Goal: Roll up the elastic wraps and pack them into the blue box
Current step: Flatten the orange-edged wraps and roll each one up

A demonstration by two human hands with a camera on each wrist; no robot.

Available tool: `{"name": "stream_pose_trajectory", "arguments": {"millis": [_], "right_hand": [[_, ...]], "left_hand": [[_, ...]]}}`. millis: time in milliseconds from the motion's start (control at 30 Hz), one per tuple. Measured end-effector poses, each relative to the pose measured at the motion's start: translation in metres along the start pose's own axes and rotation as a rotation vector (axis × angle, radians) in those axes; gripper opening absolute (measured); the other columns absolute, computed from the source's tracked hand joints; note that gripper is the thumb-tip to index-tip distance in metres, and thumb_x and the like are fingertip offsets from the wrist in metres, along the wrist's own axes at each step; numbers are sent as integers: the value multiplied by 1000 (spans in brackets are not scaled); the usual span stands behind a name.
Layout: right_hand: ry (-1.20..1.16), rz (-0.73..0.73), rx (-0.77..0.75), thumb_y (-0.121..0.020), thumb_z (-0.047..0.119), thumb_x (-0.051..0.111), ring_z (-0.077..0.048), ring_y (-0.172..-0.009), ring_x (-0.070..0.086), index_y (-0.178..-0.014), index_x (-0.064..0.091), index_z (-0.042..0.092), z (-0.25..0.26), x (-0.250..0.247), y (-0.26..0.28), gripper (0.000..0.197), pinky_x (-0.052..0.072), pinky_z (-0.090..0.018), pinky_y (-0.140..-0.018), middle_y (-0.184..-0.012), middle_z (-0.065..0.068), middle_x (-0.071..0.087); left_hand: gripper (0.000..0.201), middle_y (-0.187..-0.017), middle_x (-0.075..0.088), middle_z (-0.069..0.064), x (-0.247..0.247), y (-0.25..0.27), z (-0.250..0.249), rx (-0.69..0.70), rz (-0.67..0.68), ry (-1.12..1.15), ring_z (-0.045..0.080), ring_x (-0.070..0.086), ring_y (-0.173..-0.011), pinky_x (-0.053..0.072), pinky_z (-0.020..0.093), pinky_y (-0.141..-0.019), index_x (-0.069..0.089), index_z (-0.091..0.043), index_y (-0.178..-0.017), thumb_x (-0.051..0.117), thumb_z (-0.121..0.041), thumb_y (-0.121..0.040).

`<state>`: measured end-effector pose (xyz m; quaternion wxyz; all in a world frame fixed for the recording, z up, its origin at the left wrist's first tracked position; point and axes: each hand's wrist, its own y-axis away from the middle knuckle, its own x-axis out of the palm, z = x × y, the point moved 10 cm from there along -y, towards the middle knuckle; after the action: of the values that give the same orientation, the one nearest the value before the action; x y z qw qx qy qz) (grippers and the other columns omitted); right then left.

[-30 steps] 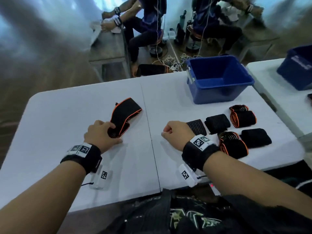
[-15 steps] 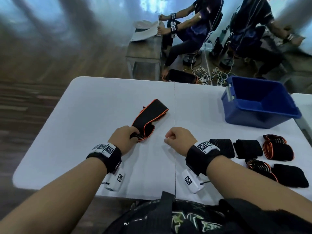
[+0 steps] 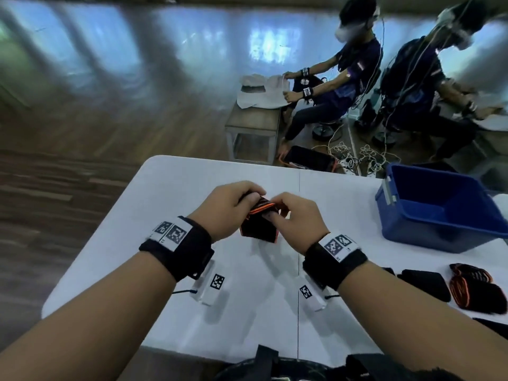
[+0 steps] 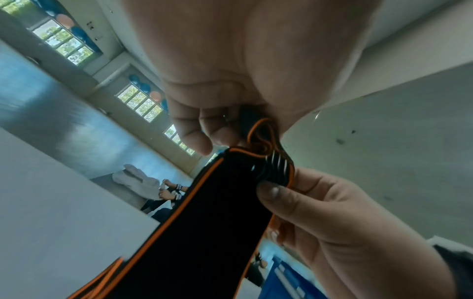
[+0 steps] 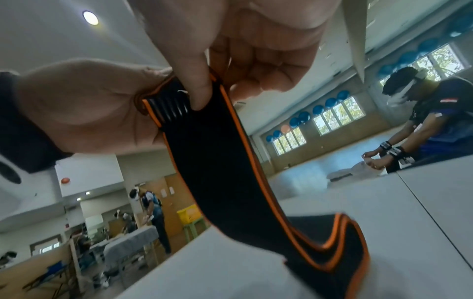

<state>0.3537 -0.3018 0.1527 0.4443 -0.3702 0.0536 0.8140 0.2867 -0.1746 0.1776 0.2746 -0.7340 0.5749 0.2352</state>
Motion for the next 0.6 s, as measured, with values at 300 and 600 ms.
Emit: {"name": "stream_pose_trajectory", "arguments": {"millis": [300,600], "right_hand": [[-304,-338,-45,-86,27,73,-14,-63,59,-75,65,18,49,-111,-37,15,50,-34,-64,-68,-1,65],[-525,-492,-119,-88,22,70,-12,-83,62,-98,54,24,74,-164,-14,20,54,-30,-76,-91,3,62]], "left_hand": [[54,-106,69,9,-41,-21,-41,14,-189,579,17,67,-83,54,35,-80,44,-24,-125,76,-22,-82],[20,-88,56,-12,-46,-19,-122,259,-403,601,6,54,-80,47,26,-74,47,-22,-102,51,-5,-93]]}}
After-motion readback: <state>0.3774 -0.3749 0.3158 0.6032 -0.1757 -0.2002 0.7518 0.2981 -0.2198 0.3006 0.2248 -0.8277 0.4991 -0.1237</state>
